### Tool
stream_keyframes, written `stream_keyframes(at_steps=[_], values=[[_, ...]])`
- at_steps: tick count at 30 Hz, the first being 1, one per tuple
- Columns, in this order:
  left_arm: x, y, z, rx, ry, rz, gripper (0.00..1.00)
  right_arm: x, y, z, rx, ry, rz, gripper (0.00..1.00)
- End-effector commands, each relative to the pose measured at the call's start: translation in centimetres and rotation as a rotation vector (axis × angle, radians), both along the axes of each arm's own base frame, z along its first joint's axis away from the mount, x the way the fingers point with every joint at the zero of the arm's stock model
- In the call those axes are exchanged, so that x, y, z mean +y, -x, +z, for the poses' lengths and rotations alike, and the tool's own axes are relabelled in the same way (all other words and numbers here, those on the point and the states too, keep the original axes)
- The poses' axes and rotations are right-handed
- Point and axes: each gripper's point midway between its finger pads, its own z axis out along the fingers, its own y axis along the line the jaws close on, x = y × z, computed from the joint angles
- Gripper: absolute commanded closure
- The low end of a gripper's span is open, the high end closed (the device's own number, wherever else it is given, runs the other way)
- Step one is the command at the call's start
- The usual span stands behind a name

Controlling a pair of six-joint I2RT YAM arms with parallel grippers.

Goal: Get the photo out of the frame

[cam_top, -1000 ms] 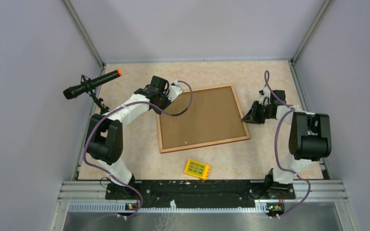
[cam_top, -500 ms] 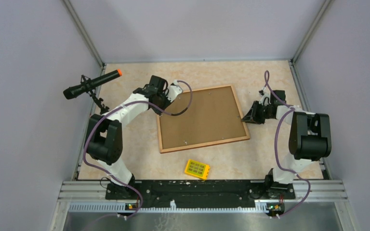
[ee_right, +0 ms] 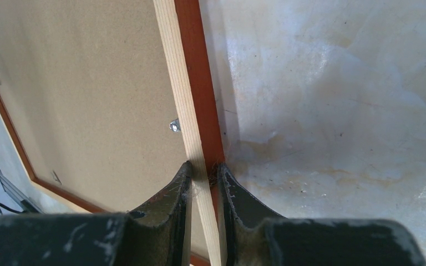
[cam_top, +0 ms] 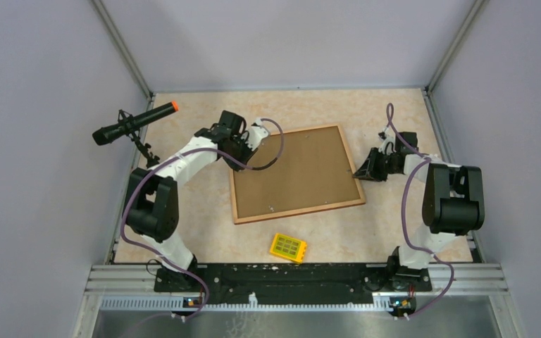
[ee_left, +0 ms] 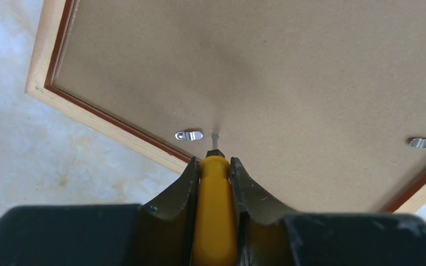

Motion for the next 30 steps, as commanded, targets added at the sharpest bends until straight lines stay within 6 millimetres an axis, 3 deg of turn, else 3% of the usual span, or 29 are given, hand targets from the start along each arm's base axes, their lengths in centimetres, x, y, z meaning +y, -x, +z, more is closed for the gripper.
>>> stream_keyframes(at_steps=[1, 8, 17, 30], values=[[-1.6, 0.9, 1.6, 0.008, 0.082, -0.011, 1.00, 0.9, 0.7, -0.4, 0.034, -0.034, 0.025, 1.00], [0.0, 0.6, 2.1, -0.041, 0.009, 0.007, 1.00, 0.9, 0.7, -0.4, 0.033, -0.037, 0.029, 1.00], [1.7, -0.1, 1.3, -0.056, -0.088, 0.040, 1.00, 1.0, 0.7, -0.4, 0.033, -0.043, 0.033, 1.00], [0.8, -1.4, 0.7, -0.082, -0.053, 0.038, 1.00, 1.0, 0.8, -0.7, 0.039, -0.040, 0.035, 1.00]])
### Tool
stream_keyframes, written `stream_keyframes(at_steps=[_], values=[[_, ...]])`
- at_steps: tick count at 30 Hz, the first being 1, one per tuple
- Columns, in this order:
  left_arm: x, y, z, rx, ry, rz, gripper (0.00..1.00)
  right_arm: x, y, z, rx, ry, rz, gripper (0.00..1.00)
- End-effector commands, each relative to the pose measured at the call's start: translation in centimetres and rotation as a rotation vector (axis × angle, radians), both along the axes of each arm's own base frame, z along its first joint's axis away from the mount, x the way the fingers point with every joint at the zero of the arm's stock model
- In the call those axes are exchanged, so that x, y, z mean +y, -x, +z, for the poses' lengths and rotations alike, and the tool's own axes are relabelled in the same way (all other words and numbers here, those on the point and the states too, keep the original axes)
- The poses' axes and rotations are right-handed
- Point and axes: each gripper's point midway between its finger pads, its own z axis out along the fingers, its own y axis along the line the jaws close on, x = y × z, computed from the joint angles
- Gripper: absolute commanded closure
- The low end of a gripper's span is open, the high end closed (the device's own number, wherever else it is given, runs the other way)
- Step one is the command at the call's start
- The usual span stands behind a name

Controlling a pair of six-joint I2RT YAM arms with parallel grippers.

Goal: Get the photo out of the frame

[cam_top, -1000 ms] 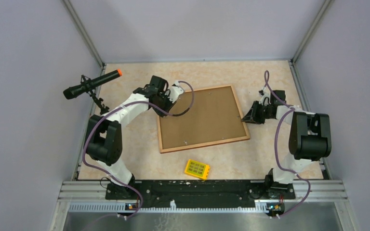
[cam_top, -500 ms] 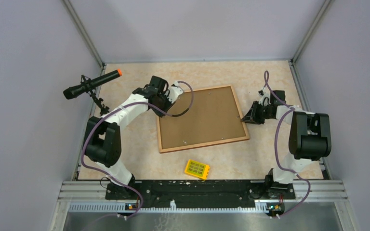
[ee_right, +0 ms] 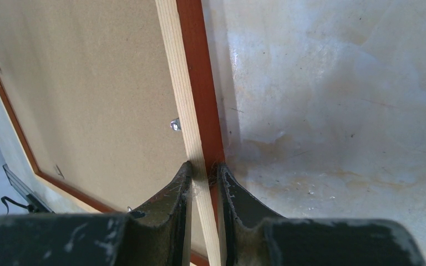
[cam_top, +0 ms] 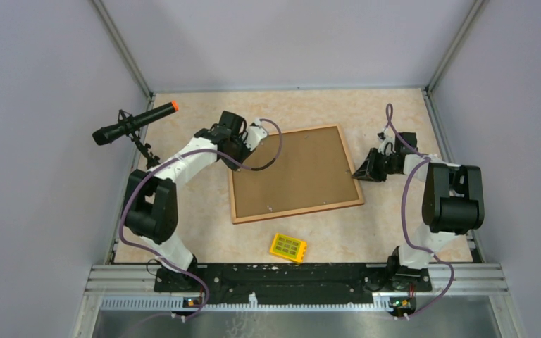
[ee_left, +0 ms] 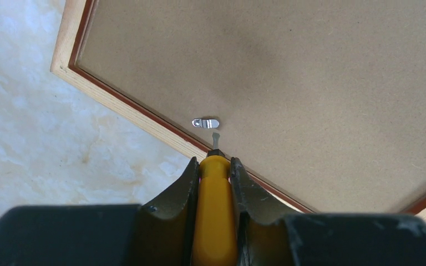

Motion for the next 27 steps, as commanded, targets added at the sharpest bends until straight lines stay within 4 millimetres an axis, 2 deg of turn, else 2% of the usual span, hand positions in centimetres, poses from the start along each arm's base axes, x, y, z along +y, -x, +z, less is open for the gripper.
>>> stream_keyframes(at_steps=[1, 13, 20, 21, 23, 27], values=[[-0.7, -1.2, 0.1, -0.047, 0.025, -0.002, 1.00, 0.7, 0.6, -0.6, 0.034, -0.022, 0.023, 1.00], [-1.2, -3.0, 0.5, -0.095, 0.042, 0.027, 1.00, 0.8, 0.6, -0.9, 0.042, -0.031, 0.029, 1.00], [-1.5, -3.8, 1.8, -0.131, 0.059, 0.033, 1.00, 0.8, 0.7, -0.5, 0.029, -0.024, 0.043, 1.00], [-1.6, -3.7, 2.1, -0.132, 0.065, 0.031, 1.00, 0.6, 0.7, -0.4, 0.023, -0.012, 0.052, 0.98], [-1.7, -3.3, 2.7, -0.122, 0.080, 0.026, 1.00, 0.2, 0.7, 0.1, 0.006, 0.021, 0.079, 0.87], [-2.3, -2.0, 3.9, -0.102, 0.127, -0.001, 1.00, -0.3, 0.1, 2.6, -0.093, 0.073, 0.148, 0.55]])
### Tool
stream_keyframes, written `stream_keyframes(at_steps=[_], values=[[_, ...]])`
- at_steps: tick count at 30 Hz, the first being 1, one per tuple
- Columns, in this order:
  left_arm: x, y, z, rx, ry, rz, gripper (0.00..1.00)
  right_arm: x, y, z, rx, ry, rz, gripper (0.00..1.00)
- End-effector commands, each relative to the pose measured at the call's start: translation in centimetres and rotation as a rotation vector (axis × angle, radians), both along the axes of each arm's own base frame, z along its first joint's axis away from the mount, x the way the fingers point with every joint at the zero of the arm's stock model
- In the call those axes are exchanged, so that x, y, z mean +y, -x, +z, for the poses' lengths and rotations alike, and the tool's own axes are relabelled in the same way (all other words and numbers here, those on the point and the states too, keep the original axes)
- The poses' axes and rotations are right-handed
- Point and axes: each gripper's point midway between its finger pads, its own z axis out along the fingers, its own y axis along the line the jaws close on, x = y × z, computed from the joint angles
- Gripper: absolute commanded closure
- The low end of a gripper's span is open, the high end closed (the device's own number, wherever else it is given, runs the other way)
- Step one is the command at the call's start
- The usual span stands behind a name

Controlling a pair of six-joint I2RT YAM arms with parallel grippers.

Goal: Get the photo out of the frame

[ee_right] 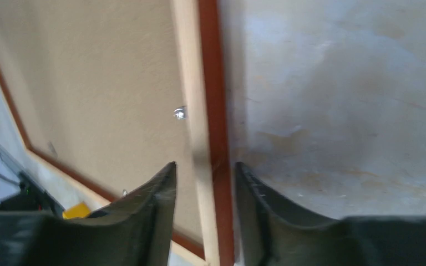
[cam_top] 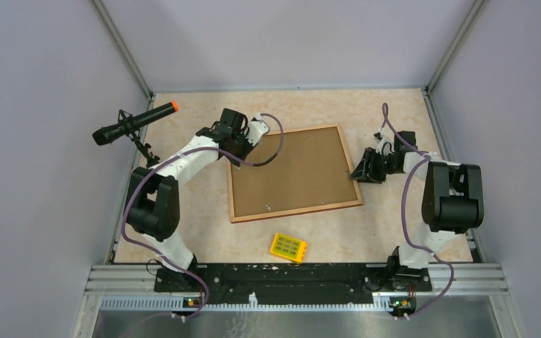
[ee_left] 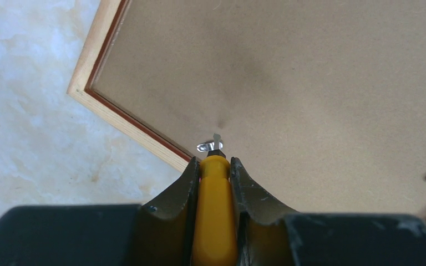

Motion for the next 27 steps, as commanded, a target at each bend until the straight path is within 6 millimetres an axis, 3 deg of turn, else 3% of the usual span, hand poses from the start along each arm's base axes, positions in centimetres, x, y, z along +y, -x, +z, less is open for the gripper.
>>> stream_keyframes(at_steps=[1, 4, 7, 12, 15, 17, 27], values=[[-1.5, 0.6, 3.9, -0.034, 0.103, -0.033, 1.00, -0.5, -0.7, 3.4, -0.130, 0.070, 0.103, 0.48], [-2.3, 1.6, 4.7, -0.016, 0.153, -0.060, 1.00, -0.4, -2.1, 6.2, -0.267, 0.098, 0.197, 0.30], [-2.9, 2.3, 5.4, -0.008, 0.197, -0.077, 1.00, -0.4, -4.8, 9.3, -0.390, 0.162, 0.279, 0.17], [-3.5, 2.7, 5.6, 0.007, 0.227, -0.092, 1.00, 0.4, -9.8, 10.9, -0.516, 0.334, 0.421, 0.10], [-3.6, 3.0, 5.3, 0.023, 0.230, -0.095, 1.00, 3.1, -11.7, 11.8, -0.585, 0.319, 0.537, 0.09], [-3.6, 3.2, 5.3, 0.029, 0.236, -0.099, 1.00, 4.3, -13.2, 12.0, -0.617, 0.325, 0.591, 0.09], [-3.8, 4.1, 5.4, 0.031, 0.255, -0.125, 1.00, 8.5, -19.2, 8.9, -0.718, 0.401, 0.760, 0.13]])
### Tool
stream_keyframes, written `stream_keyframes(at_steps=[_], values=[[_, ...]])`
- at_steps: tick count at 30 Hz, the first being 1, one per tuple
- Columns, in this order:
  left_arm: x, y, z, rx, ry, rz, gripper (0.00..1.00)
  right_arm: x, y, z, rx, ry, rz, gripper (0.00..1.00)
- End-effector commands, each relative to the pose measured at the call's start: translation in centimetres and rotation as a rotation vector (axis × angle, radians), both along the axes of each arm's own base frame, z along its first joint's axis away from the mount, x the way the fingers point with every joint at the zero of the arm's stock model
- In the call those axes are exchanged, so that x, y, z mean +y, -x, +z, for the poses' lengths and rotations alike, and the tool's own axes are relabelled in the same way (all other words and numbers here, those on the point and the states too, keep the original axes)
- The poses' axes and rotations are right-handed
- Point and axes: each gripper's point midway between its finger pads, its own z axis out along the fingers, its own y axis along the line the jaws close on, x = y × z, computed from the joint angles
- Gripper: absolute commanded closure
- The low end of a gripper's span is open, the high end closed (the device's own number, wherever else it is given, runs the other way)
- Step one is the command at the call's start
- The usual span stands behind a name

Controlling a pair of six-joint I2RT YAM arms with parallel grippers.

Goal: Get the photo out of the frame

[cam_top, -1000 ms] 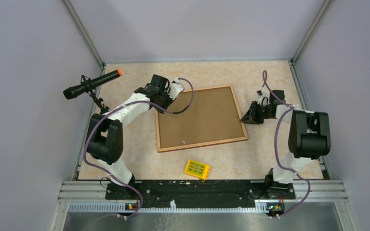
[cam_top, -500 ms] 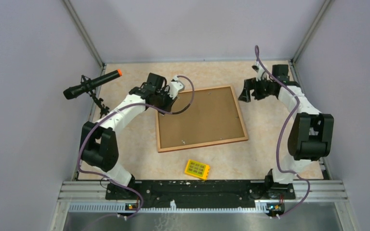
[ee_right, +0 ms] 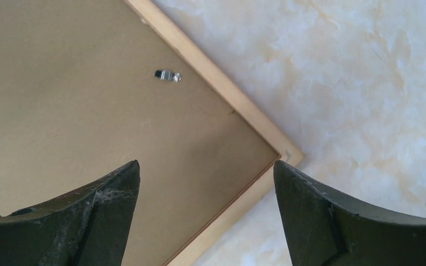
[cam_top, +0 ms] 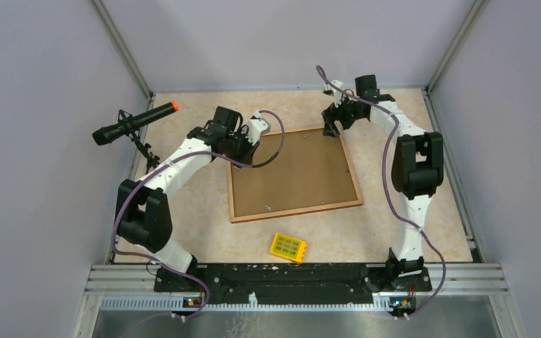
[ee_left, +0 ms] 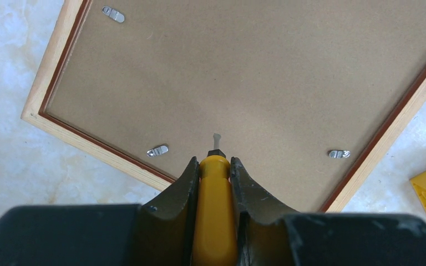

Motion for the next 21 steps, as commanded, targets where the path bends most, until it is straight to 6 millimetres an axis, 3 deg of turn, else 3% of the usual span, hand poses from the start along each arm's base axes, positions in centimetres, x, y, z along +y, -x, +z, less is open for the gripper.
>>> stream_keyframes(at_steps=[1, 10, 14, 21], values=[[-0.7, 0.6, 1.9, -0.034, 0.050, -0.029, 1.00, 1.3, -3.3, 0.5, -0.109, 0.035, 0.083, 0.14], [-0.6, 0.6, 1.5, -0.031, 0.044, -0.034, 1.00, 2.6, -6.5, -2.8, -0.133, 0.087, 0.131, 0.16], [-0.8, 0.5, 1.1, -0.019, 0.047, -0.033, 1.00, 3.3, -6.5, -4.4, -0.115, 0.093, 0.159, 0.19], [-0.8, 0.2, 1.0, -0.024, 0.043, -0.026, 1.00, 3.8, -5.9, -7.3, -0.100, 0.154, 0.179, 0.34]])
